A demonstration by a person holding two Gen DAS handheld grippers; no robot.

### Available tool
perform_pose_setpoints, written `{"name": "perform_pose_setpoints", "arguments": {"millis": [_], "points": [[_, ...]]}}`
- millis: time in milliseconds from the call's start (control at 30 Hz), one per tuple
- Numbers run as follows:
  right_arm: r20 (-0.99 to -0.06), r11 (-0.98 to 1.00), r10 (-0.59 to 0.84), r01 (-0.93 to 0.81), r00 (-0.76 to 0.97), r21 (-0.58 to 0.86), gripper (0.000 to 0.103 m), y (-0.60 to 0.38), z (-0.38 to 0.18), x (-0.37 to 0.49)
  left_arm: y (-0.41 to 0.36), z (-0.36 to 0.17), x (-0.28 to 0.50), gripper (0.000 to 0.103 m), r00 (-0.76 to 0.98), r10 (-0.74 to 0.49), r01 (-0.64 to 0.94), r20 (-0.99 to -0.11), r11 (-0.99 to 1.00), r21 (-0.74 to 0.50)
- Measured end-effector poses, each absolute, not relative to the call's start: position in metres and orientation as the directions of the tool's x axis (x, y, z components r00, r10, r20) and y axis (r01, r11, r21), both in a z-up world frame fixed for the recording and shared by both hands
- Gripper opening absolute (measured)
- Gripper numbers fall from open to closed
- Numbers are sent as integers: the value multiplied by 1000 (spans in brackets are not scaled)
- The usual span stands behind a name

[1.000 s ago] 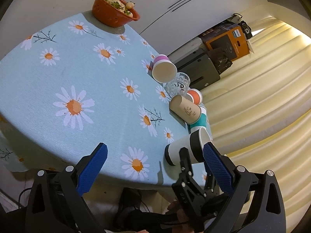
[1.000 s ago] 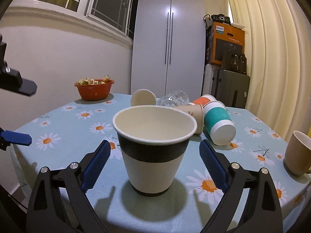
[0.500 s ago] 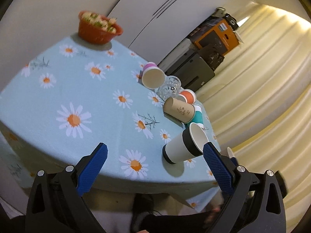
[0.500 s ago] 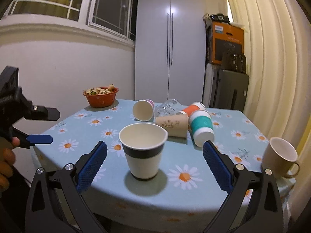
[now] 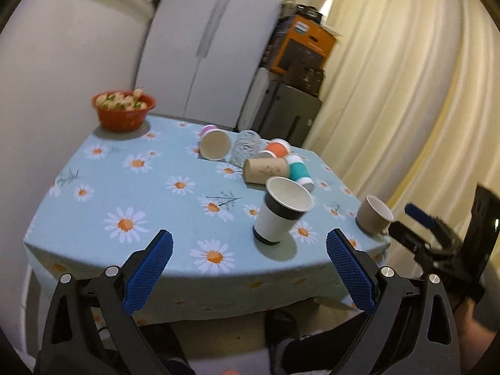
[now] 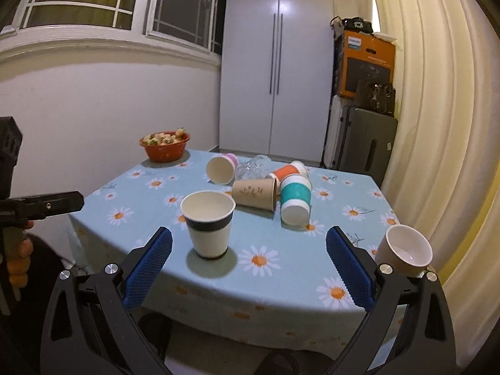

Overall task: Flip cup upright
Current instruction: 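Open the right tool and pull both tools back from the cup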

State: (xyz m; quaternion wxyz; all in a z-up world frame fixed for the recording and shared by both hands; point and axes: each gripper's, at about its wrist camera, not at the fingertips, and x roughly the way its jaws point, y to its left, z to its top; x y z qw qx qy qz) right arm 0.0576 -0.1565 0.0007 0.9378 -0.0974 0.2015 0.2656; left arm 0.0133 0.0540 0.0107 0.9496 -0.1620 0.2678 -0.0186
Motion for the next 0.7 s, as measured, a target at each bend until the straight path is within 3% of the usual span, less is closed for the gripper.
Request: {"name": "perform_pose_setpoints", "arguments": {"millis": [500, 700], "points": [[-438, 870, 436, -492, 786, -17, 98, -187, -8, 50, 12, 4, -5, 96, 846, -68, -4, -528, 991, -134], [-437, 867, 435, -497, 787, -33, 98, -186, -8, 47, 14, 3, -4, 96, 850, -59, -20, -523, 989, -146]]}}
